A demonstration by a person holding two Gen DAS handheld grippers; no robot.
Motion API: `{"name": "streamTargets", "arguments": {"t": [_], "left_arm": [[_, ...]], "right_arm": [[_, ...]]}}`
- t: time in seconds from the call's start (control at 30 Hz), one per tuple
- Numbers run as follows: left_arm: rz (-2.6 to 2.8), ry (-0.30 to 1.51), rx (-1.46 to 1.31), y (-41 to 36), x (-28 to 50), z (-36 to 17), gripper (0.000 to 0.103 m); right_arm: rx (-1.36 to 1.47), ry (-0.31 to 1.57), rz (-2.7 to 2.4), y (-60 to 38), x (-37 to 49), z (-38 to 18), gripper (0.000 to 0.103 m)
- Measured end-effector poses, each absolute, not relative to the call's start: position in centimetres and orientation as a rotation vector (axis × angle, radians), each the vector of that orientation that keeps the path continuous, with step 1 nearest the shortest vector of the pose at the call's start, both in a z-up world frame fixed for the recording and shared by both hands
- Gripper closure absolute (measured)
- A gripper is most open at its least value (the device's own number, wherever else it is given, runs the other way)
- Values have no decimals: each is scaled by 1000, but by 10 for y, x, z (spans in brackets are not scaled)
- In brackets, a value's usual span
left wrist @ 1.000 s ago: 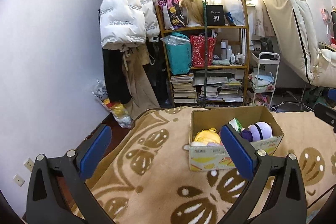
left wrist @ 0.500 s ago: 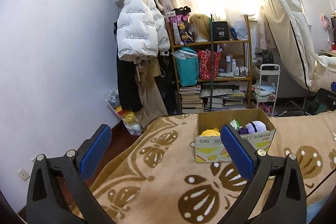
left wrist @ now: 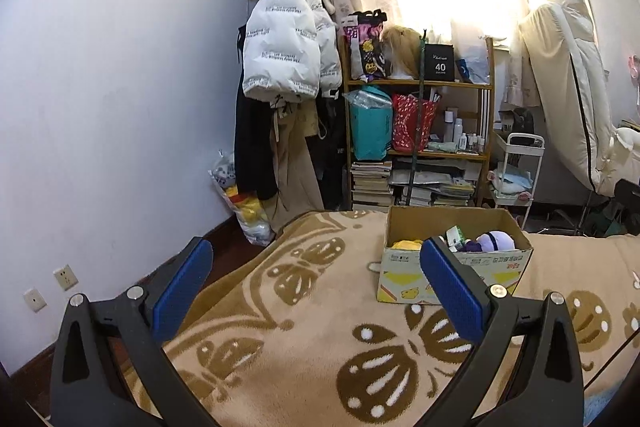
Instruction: Organize soft objects
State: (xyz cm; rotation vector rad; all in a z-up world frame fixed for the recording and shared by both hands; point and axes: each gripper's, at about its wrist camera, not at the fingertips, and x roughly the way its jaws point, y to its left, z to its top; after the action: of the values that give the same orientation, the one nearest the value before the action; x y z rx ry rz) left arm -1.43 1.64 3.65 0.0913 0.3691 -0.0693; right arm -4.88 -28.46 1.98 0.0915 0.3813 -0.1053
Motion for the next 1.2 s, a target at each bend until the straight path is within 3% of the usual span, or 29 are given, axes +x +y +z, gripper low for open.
{"name": "streamTargets", "arguments": {"t": [1.2], "left_arm": [[-82, 436, 160, 3, -2, 21, 1]], "right_arm": [[89, 421, -126, -290, -33, 4, 0]]}}
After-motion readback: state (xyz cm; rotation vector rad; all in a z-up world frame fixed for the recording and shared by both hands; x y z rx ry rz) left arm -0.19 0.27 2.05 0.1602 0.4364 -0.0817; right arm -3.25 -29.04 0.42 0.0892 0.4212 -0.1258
